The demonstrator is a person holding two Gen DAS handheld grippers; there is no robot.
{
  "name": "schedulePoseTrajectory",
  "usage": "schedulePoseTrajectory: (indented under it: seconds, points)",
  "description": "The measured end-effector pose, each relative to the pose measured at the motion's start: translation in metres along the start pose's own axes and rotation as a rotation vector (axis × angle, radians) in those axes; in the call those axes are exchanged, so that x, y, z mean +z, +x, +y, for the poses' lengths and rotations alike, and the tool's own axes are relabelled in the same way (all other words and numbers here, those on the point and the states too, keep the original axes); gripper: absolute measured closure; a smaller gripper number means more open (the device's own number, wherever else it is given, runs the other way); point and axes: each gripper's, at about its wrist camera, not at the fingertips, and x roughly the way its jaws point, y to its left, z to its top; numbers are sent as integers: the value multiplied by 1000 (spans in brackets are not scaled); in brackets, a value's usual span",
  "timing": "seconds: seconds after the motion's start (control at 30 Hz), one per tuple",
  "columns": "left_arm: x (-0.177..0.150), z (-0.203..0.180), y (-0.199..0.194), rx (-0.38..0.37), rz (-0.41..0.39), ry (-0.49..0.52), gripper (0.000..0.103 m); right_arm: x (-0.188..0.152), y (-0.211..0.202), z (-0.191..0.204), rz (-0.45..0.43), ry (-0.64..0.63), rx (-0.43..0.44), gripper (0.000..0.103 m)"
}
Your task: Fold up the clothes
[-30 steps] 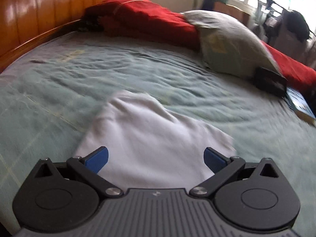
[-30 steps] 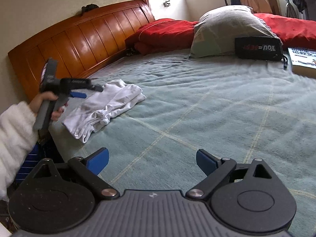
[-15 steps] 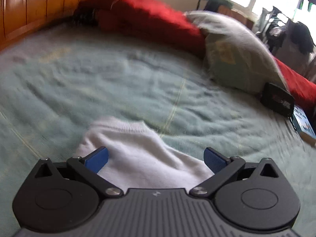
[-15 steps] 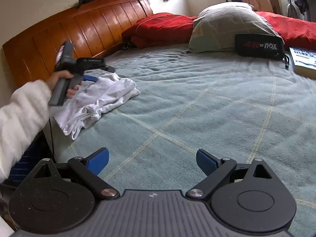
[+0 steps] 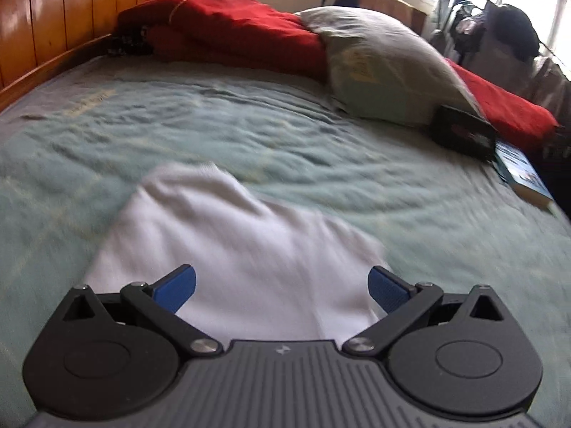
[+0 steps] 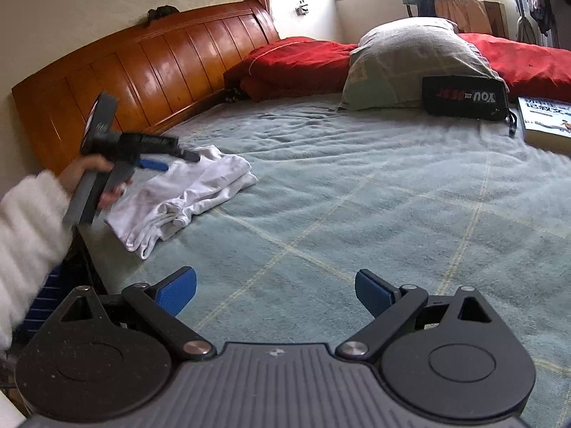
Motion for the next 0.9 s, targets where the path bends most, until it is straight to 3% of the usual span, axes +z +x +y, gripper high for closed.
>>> schedulePoseTrajectory:
  seconds: [0.1,0.23,0.37,0.5,0.7,0.9]
  points:
    - [-28,-15,-13,62,-42,50,1,1,-7,3,-14,-8,0,5]
    - [-51,-16,-12,13,-15,2,1,3,-18,6,-38,-11,2,4]
    - [-56,-20,-11,22,5,-9,1,2,-27,12,-47,-22,1,4]
    - [-63,-29,-29,-40,-32,-16,1,1,-36,18,-65,-31,-3,2]
    - [-86,-38,-25,0,30,-32,1,-2,-37,20,-31,-18,-12,0]
    - [-99,-47,-55,7,-36,-5,1,-8,-33,15,3,10,-13,0]
